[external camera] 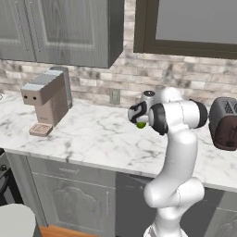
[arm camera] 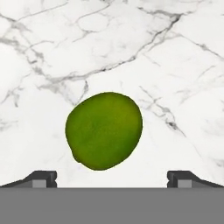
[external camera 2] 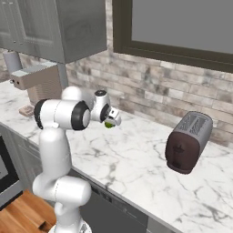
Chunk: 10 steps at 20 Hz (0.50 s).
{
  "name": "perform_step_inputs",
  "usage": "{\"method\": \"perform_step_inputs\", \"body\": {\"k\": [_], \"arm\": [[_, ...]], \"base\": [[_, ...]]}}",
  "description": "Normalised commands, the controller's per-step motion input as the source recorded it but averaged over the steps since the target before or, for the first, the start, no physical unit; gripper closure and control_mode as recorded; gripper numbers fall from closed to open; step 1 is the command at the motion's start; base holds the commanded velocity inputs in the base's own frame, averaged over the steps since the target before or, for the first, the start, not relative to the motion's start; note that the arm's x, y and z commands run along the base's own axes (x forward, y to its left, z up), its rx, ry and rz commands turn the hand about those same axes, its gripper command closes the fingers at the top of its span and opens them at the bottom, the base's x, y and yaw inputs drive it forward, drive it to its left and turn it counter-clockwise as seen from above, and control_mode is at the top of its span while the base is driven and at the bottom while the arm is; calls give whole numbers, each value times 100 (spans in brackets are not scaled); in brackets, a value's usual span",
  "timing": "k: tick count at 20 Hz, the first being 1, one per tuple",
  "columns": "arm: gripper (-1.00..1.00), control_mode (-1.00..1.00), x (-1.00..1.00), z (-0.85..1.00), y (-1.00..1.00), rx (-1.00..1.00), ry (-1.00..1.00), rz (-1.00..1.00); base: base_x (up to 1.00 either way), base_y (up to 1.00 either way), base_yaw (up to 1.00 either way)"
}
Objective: Place the beer on the top shelf of the fridge to keep it out of children's reach, and place the sweet potato and lime on lower shelves for easy access.
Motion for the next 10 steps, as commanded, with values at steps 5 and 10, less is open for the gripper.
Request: {"method": "perform_step_inputs", "body": {"k": [5,10], "arm": [[-100,-100,27,-15,0,0,0,-1],[-100,-100,28,-15,0,0,0,-1]], "base": [[0,0,0],[0,0,0]]}}
